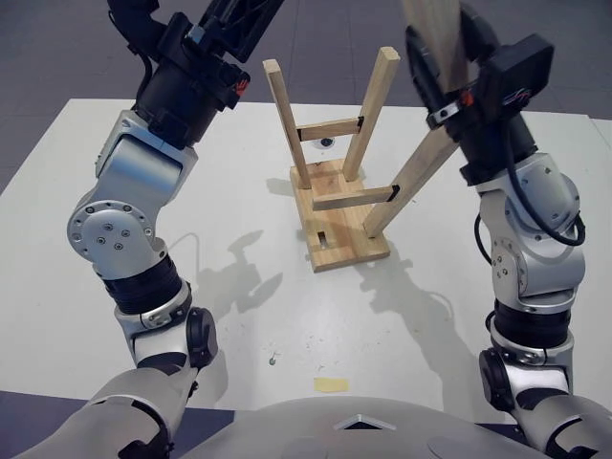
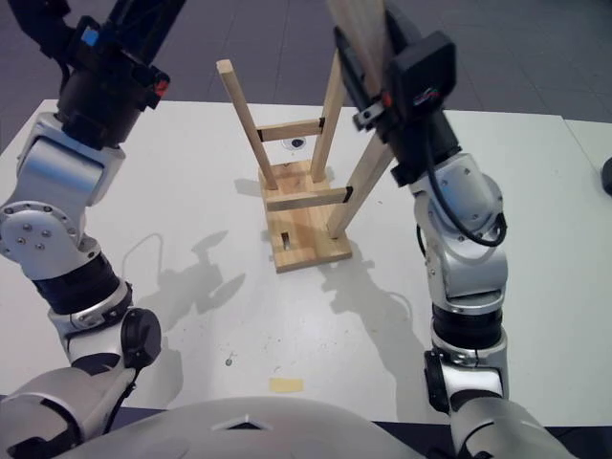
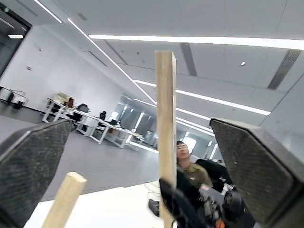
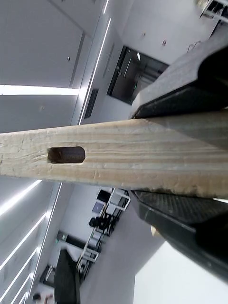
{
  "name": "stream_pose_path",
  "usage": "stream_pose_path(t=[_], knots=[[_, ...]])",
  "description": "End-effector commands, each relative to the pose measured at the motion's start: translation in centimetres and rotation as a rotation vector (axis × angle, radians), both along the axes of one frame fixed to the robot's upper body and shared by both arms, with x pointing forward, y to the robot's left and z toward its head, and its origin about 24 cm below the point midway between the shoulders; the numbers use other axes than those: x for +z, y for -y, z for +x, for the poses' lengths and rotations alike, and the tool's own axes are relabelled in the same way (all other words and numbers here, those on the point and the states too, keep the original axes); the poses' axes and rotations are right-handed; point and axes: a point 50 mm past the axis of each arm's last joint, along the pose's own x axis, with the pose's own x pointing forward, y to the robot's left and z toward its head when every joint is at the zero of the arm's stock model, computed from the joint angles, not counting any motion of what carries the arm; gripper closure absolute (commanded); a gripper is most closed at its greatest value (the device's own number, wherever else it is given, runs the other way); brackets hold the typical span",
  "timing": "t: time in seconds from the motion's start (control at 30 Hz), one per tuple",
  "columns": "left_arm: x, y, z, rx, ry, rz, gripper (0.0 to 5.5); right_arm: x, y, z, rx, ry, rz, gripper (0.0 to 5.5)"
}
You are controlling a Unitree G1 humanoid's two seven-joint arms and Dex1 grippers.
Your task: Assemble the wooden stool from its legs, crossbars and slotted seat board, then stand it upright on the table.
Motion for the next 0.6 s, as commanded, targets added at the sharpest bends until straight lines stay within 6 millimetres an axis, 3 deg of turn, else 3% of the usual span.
stream_pose_path(t=[0.03, 0.2, 0.6], knots=[[0.7, 0.1, -0.6, -0.063, -0.016, -0.037, 0.1, -0.5, -1.2, -1.1, 0.121, -0.018, -0.065, 3.46], [1.1, 0.1, -1.0, -0.096, -0.031, -0.06, 0.1, -2.2, -2.7, -2.3, 0.252, -0.086, -0.169, 3.46], [-0.3, -0.4, -1.5, -0.105, -0.031, 0.092, 2.15, -2.7, -3.1, -2.6, 0.242, -0.093, -0.166, 3.46]])
